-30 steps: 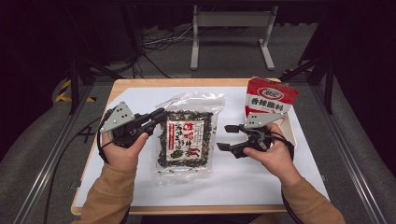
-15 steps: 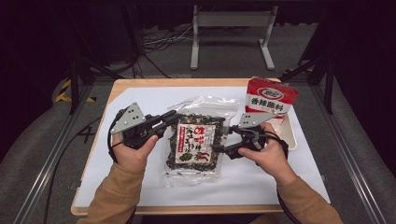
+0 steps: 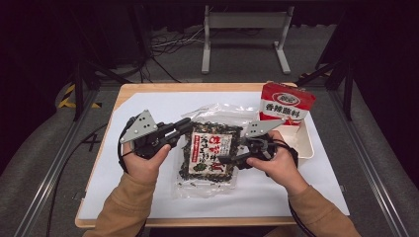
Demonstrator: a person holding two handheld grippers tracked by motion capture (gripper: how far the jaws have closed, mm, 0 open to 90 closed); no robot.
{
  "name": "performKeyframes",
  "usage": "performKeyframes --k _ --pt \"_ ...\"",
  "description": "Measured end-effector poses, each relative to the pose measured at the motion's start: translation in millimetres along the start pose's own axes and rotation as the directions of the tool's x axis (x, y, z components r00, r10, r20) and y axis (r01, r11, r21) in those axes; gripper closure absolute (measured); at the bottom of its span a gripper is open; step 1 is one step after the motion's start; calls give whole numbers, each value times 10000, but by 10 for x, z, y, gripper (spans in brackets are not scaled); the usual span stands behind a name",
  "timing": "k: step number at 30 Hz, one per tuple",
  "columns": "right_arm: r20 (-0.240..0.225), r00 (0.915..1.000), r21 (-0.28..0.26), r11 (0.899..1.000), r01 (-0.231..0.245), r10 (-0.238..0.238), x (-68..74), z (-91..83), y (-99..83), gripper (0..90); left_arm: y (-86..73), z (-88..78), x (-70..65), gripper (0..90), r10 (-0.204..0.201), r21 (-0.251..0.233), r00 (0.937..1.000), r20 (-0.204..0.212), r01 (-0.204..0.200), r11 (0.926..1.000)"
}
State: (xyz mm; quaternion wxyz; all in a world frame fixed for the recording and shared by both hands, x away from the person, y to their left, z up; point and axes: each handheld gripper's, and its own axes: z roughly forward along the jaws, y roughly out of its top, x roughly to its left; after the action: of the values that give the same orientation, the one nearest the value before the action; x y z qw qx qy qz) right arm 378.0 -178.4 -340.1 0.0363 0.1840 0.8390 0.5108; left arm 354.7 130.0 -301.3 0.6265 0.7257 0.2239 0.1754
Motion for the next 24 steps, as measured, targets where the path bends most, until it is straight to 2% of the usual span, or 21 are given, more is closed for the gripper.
performKeyframes --k 2,3,5,9,13,17,20,24 --pt "-99 9999 115 9999 -103 104 -2 4 2 472 -2 -2 3 819 -15 -2 10000 -19 15 10000" --pt "-99 9999 115 9999 -103 104 -2 4 2 472 -2 -5 9 819 -24 11 10000 -21 24 10000" --pt "-266 9995 355 9992 -177 187 -18 -10 -2 557 -2 -10 13 818 -44 38 10000 -10 44 10000" --pt "-591 9977 511 9982 -300 330 -36 -39 -10 650 1 -1 11 812 21 48 10000 5 -22 10000" --pt "-630 9978 565 9983 -163 199 -31 -81 2 686 -6 0 24 808 -101 125 9999 30 101 9999" --pt "-887 9959 563 9983 -124 174 -21 -120 17 727 -7 1 39 794 -69 213 10000 -43 70 9997" --pt "-1126 9934 521 9985 -154 212 -18 -149 23 743 -12 -7 72 773 -200 172 9998 54 199 9997" --pt "-1116 9937 576 9983 -17 82 -18 -183 25 748 -12 -37 104 735 -331 38 9992 244 330 9994"
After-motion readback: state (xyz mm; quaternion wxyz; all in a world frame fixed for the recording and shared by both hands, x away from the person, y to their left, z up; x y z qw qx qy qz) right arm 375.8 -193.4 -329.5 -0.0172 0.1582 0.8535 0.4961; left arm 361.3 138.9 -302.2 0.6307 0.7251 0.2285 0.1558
